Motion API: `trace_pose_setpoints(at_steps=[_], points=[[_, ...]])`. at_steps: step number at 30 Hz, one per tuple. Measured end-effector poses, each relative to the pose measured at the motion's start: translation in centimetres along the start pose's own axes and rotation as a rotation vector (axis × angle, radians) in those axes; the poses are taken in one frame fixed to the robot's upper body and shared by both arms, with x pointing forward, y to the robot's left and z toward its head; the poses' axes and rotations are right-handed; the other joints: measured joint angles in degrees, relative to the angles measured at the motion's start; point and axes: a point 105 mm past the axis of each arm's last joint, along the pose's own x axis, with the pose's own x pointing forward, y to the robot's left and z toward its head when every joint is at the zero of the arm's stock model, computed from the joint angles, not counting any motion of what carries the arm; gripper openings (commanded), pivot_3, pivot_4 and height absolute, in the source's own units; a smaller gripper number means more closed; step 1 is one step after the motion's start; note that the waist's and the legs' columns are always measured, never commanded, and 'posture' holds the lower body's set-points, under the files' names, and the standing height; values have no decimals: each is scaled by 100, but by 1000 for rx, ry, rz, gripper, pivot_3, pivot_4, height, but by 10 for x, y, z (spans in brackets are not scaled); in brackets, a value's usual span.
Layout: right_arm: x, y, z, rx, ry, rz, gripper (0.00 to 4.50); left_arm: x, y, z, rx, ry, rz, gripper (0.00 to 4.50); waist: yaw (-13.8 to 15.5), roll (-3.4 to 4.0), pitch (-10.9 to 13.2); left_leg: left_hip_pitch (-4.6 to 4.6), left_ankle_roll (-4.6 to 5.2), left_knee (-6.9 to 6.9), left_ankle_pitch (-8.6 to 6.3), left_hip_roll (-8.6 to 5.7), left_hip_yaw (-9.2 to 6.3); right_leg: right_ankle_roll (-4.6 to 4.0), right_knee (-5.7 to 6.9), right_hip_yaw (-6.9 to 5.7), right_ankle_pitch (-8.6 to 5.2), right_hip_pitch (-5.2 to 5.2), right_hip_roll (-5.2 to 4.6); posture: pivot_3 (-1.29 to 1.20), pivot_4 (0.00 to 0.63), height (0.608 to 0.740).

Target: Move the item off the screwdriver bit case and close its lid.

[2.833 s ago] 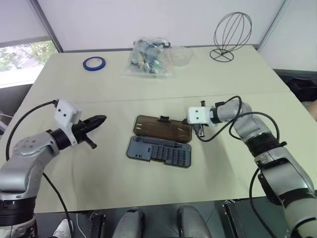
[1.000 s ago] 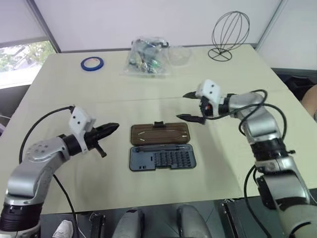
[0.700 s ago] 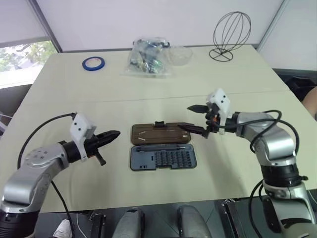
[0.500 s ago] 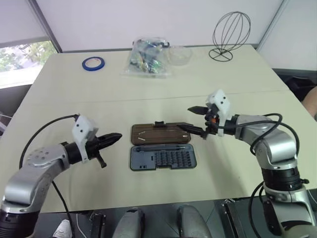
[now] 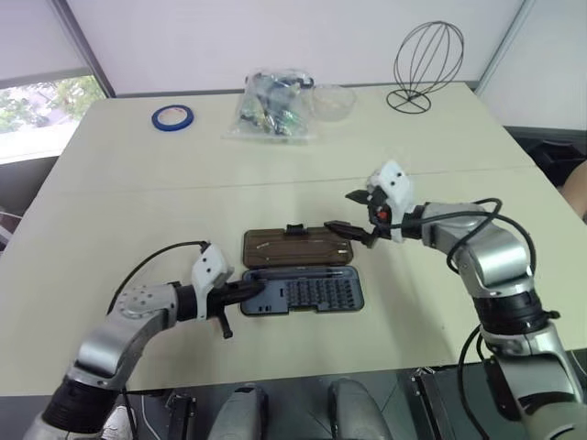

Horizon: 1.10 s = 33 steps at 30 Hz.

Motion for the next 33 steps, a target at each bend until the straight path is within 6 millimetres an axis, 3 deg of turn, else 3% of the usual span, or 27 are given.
trace_pose_setpoints(at_steps=[14,25,33], points=[[19,3,2,-136,164,126,4467,-4,2,-4,50,33,-63,0,-27,1,0,12,2,-1,-1,0,1,0,13,0,0,4,0,0,150,740],[40,-22,-21,-122,252,19,4467,-7,-8,-8,21,35,-84,0,-37,1,-1,21,1,-1,0,1,2,0,33,0,0,1,-1,0,150,740],[43,-23,-36,-93,306,37,4467,-9,-7,-8,17,34,-59,0,-37,1,-1,22,1,-1,0,1,2,0,38,0,0,0,-1,0,150,740]])
